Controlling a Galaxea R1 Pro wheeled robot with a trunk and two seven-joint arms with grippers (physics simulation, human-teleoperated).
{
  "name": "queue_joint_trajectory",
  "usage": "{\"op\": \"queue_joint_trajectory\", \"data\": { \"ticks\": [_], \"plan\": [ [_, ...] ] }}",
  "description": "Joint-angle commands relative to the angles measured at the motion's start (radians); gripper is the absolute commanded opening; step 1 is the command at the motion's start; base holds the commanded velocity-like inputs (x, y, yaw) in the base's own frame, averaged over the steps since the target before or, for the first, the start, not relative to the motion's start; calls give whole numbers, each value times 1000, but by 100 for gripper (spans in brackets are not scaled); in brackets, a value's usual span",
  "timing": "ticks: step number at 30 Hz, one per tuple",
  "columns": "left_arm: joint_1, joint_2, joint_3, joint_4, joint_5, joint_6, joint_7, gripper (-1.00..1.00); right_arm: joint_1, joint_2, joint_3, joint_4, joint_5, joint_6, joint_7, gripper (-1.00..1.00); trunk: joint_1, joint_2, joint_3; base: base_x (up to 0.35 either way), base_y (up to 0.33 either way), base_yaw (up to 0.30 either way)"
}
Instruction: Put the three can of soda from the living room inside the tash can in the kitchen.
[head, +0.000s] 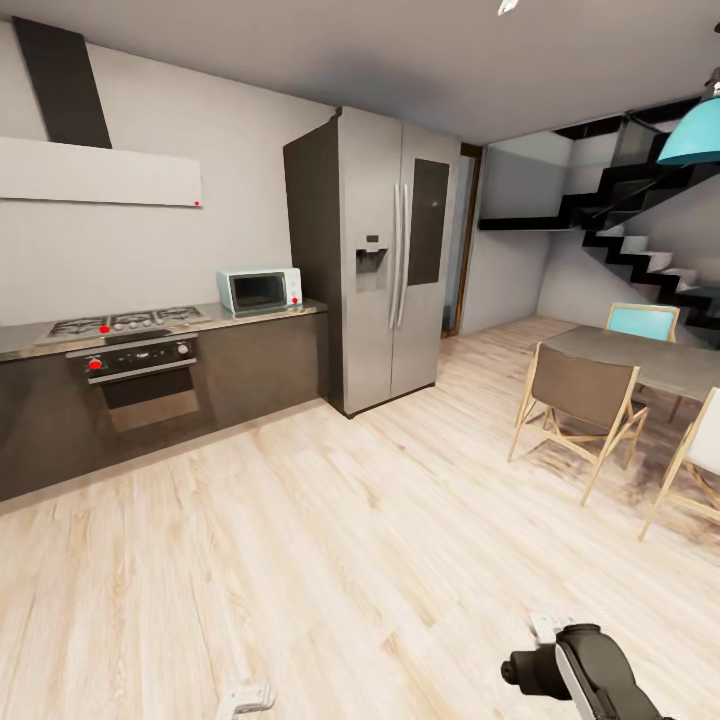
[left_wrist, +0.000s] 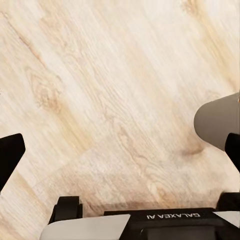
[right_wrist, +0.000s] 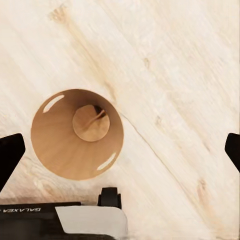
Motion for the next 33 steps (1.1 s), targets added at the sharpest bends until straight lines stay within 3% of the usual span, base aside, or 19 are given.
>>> {"op": "queue_joint_trajectory", "data": {
  "ticks": [1,5,7,12,17,23,27,33],
  "plan": [
    [-15,1,0,33,0,-30,3,100,-24,-4,0,54,-1,0,0,100,0,0,0,0,0,0],
    [-88,2,1,158,3,-75,6,100,-55,-16,0,127,-5,-19,1,100,0,0,0,0,0,0],
    [-156,3,2,246,6,-94,7,100,-67,-19,0,154,-7,-30,1,100,0,0,0,0,0,0],
    [-177,3,2,263,7,-100,6,100,-69,-19,1,158,-8,-32,4,100,0,0,0,0,0,0],
    [-186,3,3,281,5,-177,7,100,-71,-20,1,162,-8,-35,5,100,0,0,0,0,0,0],
    [-188,2,5,296,5,-208,7,100,-72,-20,1,178,-6,-37,3,100,0,0,0,0,0,0],
    [-188,2,6,299,9,-215,8,100,-76,-14,7,255,-3,-60,2,100,0,0,0,0,0,0],
    [-188,2,7,299,11,-217,8,100,-117,-2,15,417,-1,-165,-6,100,0,0,0,0,0,0]
  ]
}}
